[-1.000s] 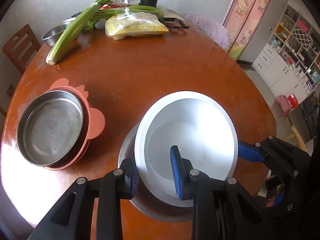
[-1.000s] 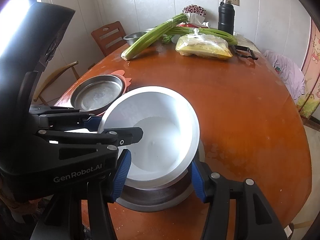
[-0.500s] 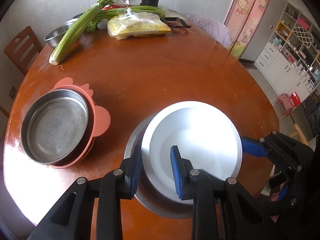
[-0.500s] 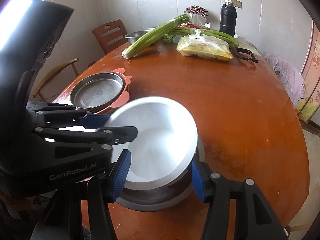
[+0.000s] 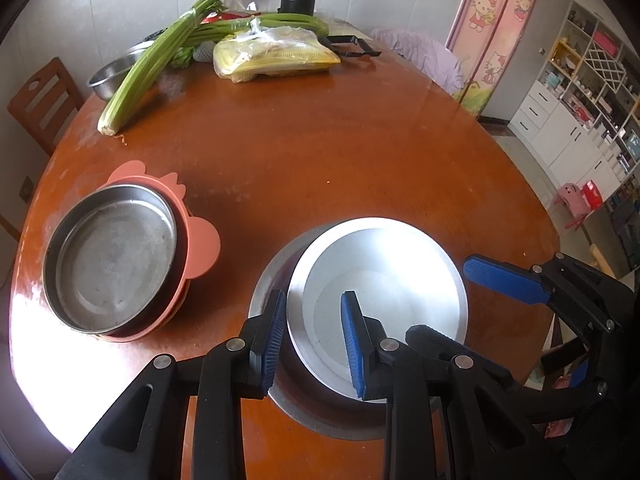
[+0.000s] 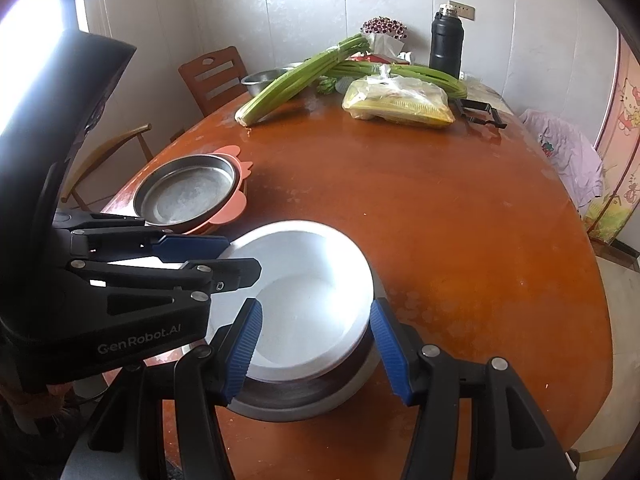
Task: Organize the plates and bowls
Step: 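Open the left tool to release the white bowl inside the stack, then grip the rim of the deep steel bowl stack with the left tool and lift, then carry the steel bowl stack over the pan and orange bowl stack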
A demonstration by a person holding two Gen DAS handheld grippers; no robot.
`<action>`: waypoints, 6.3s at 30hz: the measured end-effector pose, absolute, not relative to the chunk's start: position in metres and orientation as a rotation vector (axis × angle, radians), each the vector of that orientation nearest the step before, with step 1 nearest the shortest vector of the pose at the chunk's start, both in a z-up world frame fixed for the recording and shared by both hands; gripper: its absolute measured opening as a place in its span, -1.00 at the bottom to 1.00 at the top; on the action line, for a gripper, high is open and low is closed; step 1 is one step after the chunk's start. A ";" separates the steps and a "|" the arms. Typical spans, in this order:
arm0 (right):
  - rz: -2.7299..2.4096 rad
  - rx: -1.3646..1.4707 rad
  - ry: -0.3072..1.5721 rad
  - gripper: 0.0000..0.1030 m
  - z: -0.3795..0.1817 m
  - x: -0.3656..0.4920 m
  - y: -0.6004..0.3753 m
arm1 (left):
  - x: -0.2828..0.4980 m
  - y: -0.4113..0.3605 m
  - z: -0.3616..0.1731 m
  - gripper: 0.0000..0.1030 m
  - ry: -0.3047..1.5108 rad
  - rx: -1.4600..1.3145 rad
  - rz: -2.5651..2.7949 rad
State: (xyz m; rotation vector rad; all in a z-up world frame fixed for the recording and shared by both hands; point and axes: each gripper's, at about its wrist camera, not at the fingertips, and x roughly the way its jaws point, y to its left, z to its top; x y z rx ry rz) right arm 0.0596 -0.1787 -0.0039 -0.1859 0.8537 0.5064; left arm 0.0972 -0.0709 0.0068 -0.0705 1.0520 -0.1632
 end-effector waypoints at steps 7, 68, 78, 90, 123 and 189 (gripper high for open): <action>0.504 -0.179 0.848 0.10 -0.003 0.060 -0.181 | 0.095 -0.070 0.009 -0.43 1.041 -0.072 -0.163; 0.473 -0.069 0.925 0.48 -0.033 0.083 -0.203 | 0.080 -0.045 -0.014 0.17 1.053 -0.185 -0.113; 0.500 -0.079 0.952 0.48 -0.039 0.083 -0.199 | 0.084 -0.046 -0.024 0.18 1.083 -0.196 -0.128; 0.514 -0.074 0.979 0.48 -0.044 0.088 -0.197 | 0.092 -0.052 -0.033 0.18 1.108 -0.149 -0.117; 0.580 -0.004 0.986 0.13 -0.048 0.089 -0.197 | 0.096 -0.050 -0.043 -0.09 1.134 -0.279 -0.163; 0.594 -0.038 0.878 0.12 0.009 0.101 -0.152 | 0.109 0.004 0.016 -0.09 1.026 -0.260 -0.139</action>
